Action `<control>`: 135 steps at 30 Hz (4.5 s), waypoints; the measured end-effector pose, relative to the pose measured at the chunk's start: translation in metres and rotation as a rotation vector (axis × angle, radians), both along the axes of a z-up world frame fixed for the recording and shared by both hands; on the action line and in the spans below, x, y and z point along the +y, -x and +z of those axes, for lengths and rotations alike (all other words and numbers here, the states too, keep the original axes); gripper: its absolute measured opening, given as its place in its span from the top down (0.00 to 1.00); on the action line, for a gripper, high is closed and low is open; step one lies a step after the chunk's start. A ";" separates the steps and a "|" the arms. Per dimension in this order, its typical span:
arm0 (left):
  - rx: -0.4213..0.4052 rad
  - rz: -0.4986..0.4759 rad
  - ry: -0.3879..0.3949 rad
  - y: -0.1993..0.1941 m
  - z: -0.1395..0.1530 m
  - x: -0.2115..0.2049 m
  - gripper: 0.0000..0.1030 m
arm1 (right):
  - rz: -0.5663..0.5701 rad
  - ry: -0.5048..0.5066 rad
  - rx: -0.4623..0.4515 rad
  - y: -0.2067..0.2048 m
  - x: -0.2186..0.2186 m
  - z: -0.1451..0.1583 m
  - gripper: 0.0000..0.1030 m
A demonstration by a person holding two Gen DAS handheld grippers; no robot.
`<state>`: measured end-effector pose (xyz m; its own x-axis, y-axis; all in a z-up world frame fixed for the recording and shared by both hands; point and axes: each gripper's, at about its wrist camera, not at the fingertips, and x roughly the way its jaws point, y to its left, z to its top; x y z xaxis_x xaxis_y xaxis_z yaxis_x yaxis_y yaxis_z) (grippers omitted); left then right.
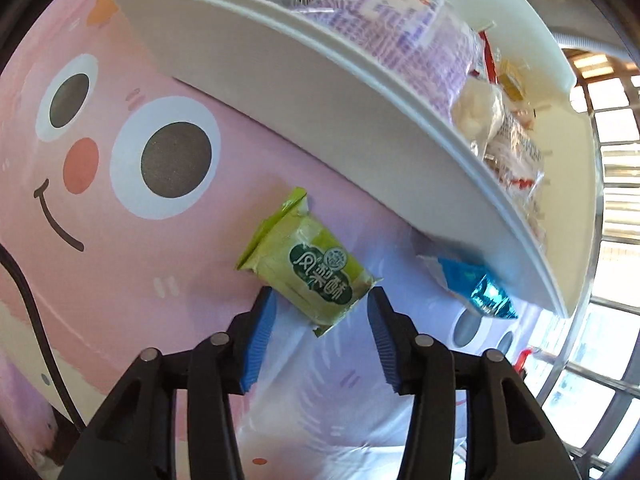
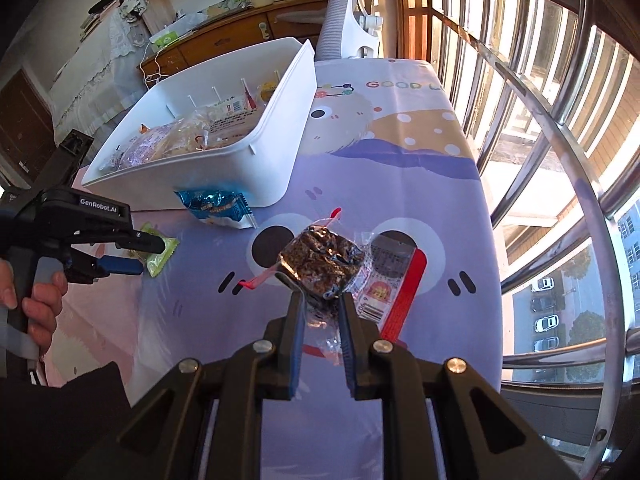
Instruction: Organize snacks
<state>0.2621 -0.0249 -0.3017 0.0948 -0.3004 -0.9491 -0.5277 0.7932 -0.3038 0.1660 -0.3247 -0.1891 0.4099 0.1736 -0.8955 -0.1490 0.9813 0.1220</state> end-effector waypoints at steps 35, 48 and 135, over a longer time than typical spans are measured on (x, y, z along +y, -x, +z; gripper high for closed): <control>0.173 0.117 -0.042 0.051 -0.014 0.048 0.64 | -0.021 0.079 -0.029 0.013 0.036 0.036 0.84; 0.033 0.359 -0.051 0.088 0.052 0.156 0.65 | 0.061 0.110 -0.144 -0.023 0.075 0.078 0.84; -0.231 -0.600 -0.292 0.070 0.129 0.098 0.21 | -0.221 0.059 -0.110 -0.064 0.116 -0.053 0.22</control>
<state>0.1922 0.0735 -0.1727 0.2015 -0.1004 -0.9743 0.0784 0.9932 -0.0861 0.2301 -0.2086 -0.2416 0.5276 0.0180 -0.8493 0.0609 0.9964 0.0590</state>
